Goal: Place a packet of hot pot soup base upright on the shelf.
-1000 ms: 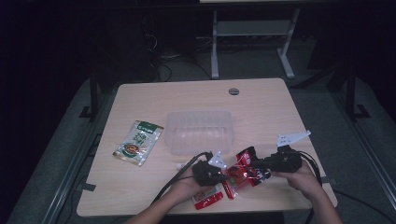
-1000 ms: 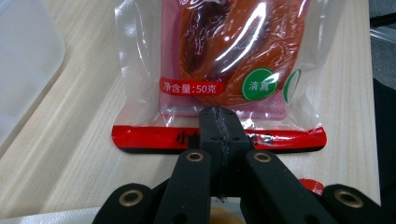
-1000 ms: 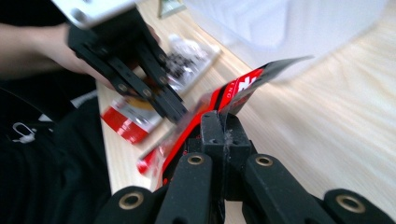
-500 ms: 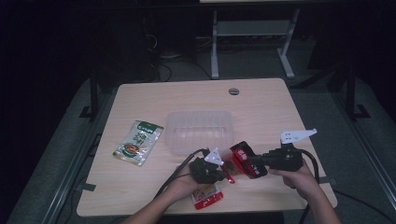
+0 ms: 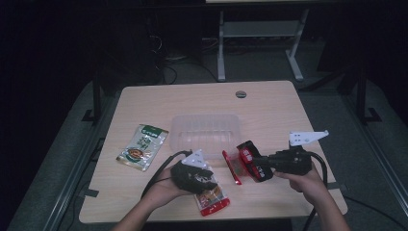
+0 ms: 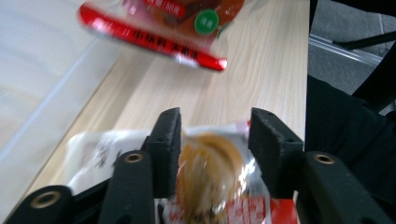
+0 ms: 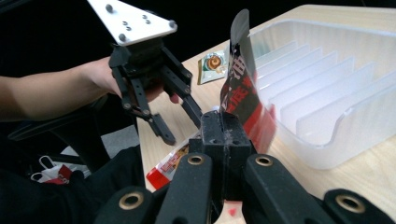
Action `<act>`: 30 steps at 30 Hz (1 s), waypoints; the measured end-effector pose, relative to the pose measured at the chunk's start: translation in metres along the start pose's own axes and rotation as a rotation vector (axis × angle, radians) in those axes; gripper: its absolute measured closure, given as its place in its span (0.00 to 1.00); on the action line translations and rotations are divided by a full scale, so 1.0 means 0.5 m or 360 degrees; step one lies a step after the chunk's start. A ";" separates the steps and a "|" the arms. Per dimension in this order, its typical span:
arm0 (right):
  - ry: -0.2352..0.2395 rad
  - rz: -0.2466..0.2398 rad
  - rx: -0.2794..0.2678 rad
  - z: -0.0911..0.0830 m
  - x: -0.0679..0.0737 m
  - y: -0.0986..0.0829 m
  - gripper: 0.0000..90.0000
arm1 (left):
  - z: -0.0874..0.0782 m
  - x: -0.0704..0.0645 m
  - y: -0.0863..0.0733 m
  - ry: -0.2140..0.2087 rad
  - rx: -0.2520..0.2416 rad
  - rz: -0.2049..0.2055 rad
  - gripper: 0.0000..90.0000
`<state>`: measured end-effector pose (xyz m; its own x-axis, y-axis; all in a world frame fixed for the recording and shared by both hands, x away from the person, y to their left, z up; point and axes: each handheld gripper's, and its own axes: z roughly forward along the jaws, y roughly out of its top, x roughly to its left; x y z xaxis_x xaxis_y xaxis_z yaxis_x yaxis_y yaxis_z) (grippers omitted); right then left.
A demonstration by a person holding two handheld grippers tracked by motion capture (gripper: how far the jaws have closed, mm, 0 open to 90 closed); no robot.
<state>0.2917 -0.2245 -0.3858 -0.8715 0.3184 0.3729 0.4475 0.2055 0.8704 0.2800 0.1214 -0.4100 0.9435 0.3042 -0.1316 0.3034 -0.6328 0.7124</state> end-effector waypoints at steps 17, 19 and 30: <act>-0.0020 -0.0050 -0.0107 0.014 0.013 0.057 1.00 | -0.143 0.027 -0.125 0.0214 -0.0122 -0.0214 0.38; -0.0032 -0.0059 -0.0136 0.017 0.008 0.071 1.00 | -0.159 0.028 -0.147 0.0240 -0.0114 -0.0243 0.34; -0.0161 -0.0103 -0.0162 0.038 -0.010 0.125 1.00 | -0.179 0.030 -0.197 0.0340 -0.0118 -0.0268 0.24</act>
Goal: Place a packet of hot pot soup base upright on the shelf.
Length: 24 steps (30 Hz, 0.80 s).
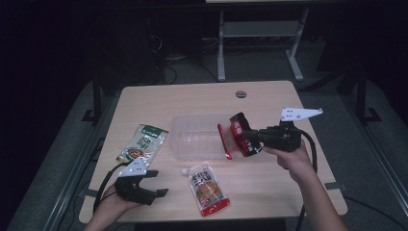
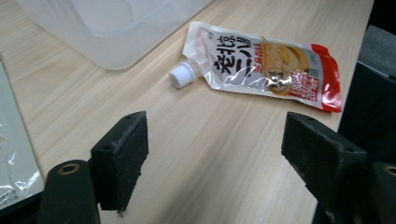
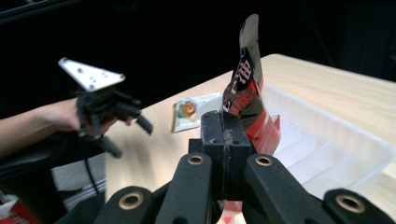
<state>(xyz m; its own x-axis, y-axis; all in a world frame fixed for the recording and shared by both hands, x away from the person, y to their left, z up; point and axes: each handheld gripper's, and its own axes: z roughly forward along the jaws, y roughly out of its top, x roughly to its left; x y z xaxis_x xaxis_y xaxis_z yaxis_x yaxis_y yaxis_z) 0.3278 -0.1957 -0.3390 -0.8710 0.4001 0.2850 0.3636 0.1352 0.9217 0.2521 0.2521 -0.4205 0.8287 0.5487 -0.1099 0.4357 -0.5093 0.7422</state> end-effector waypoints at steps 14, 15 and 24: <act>-0.0142 0.0014 -0.0019 0.034 -0.033 0.029 1.00 | 0.009 0.004 -0.004 -0.0006 -0.0004 0.0010 0.22; -0.0159 0.0018 -0.0007 0.041 -0.035 0.027 1.00 | 0.009 0.004 -0.006 -0.0006 -0.0005 0.0002 0.22; -0.0225 0.0040 0.0030 0.061 -0.047 0.008 1.00 | 0.007 0.006 -0.007 -0.0004 0.0012 0.0028 0.22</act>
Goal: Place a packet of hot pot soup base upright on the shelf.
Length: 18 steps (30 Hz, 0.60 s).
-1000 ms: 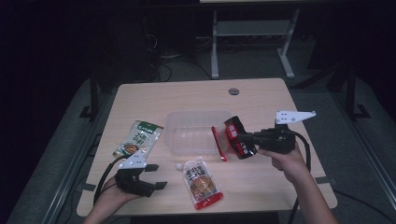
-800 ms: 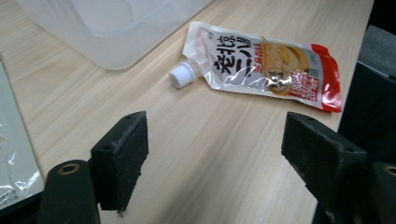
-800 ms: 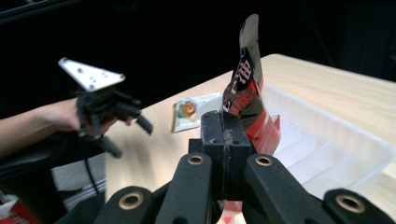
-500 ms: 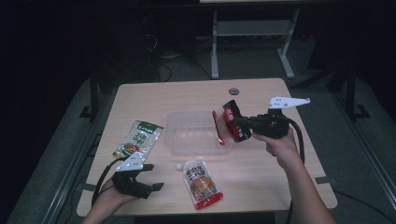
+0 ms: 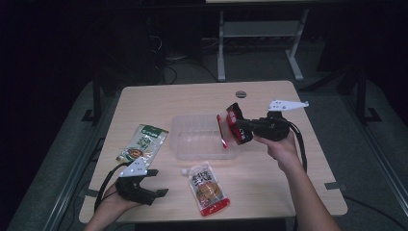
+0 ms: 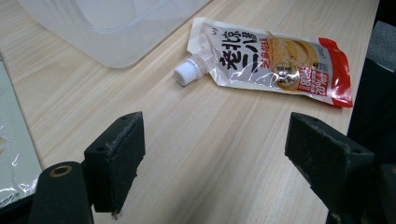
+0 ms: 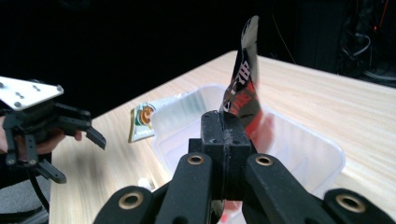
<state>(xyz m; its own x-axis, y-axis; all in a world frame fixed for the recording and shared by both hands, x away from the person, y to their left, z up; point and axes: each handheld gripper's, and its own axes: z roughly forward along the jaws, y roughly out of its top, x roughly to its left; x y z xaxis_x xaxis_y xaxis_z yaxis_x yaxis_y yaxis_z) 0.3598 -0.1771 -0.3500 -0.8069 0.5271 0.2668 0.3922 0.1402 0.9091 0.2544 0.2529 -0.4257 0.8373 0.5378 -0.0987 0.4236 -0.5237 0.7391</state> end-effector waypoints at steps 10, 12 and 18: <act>-0.0024 -0.0011 0.0029 0.010 0.002 -0.005 1.00 | 0.001 -0.001 -0.001 -0.0005 0.0011 0.0007 0.22; -0.0034 -0.0018 0.0042 0.011 0.004 -0.005 1.00 | 0.001 -0.001 -0.002 -0.0005 0.0012 0.0009 0.22; -0.0053 -0.0025 0.0061 0.017 0.010 -0.006 1.00 | 0.003 -0.002 -0.002 -0.0011 0.0016 0.0018 0.22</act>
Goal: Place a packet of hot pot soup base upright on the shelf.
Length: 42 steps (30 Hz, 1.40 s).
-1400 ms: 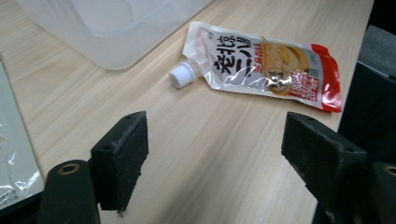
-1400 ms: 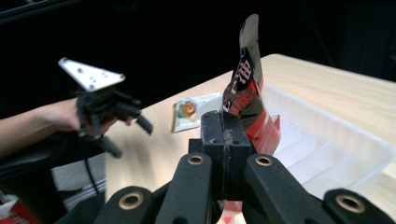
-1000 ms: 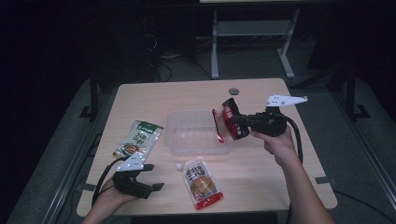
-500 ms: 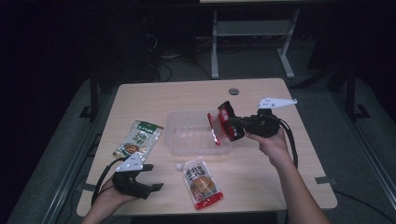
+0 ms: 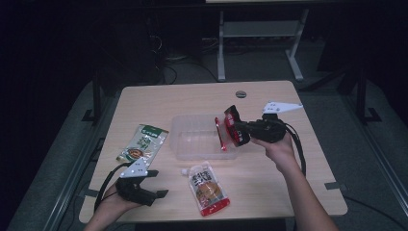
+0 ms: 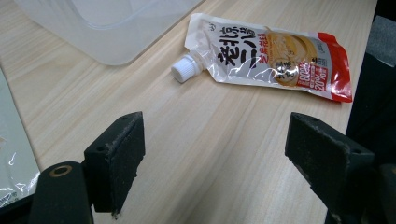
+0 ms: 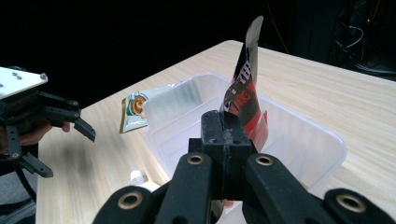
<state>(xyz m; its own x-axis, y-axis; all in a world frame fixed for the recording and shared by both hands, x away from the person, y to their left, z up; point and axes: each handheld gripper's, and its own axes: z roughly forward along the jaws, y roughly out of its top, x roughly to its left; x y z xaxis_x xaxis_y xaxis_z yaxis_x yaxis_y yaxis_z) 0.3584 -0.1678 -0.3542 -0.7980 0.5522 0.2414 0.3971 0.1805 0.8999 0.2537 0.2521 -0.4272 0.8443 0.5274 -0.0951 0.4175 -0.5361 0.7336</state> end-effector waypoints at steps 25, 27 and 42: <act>-0.0091 -0.0009 0.0131 0.051 -0.004 -0.005 1.00 | 0.006 -0.001 -0.002 -0.0010 0.0015 0.0001 0.22; -0.0105 0.0001 0.0143 0.059 -0.009 -0.008 0.99 | 0.007 -0.001 -0.002 -0.0009 0.0016 0.0002 0.22; -0.0208 0.0012 0.0235 0.096 -0.031 -0.012 0.90 | 0.020 0.000 -0.003 -0.0013 0.0026 0.0009 0.22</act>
<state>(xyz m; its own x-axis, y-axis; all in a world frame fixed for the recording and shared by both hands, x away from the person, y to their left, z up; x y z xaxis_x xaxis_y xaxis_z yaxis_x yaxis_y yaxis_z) 0.3900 -0.1381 -0.3806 -0.7331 0.6530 0.1899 0.4725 0.2882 0.8329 0.2565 0.2465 -0.4350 0.8492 0.5191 -0.0967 0.4183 -0.5495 0.7233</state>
